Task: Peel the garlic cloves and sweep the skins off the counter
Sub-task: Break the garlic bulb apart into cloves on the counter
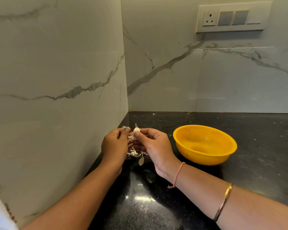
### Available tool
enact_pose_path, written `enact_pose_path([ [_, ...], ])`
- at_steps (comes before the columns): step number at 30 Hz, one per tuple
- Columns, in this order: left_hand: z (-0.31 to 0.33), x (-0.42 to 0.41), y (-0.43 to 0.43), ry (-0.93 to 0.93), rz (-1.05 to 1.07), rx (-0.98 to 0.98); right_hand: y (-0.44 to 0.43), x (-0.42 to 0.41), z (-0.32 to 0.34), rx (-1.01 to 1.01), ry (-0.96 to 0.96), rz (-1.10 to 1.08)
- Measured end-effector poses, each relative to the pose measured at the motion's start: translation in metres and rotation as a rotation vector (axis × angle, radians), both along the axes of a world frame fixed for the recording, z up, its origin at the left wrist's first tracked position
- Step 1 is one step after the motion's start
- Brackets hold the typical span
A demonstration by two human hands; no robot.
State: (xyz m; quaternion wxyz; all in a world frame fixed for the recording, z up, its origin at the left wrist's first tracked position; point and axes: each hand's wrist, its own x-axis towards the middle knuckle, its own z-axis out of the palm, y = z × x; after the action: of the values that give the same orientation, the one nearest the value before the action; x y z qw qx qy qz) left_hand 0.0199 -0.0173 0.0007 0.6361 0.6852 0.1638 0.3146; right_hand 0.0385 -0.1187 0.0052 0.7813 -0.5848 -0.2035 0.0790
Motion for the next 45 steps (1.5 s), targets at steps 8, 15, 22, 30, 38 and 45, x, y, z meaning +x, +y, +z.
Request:
enact_pose_path([
  [8,0.004,-0.006,-0.006,0.017,-0.134,0.12,-0.003,0.006,-0.002,-0.106,-0.039,-0.01],
  [15,0.006,-0.006,-0.01,0.018,-0.291,-0.067,0.001,0.006,-0.001,-0.012,0.035,0.006],
  [22,0.005,-0.006,-0.019,0.012,-0.304,-0.176,0.006,0.004,0.002,0.041,0.126,-0.027],
  [30,0.004,-0.008,-0.027,0.002,-0.084,0.191,0.022,0.002,-0.002,-0.213,0.011,-0.28],
  [38,0.005,-0.004,-0.022,0.009,-0.119,-0.066,0.012,0.005,0.001,-0.209,0.016,-0.217],
  [45,0.009,-0.002,-0.014,-0.029,-0.097,-0.155,0.0,0.017,-0.001,-0.432,-0.142,-0.304],
])
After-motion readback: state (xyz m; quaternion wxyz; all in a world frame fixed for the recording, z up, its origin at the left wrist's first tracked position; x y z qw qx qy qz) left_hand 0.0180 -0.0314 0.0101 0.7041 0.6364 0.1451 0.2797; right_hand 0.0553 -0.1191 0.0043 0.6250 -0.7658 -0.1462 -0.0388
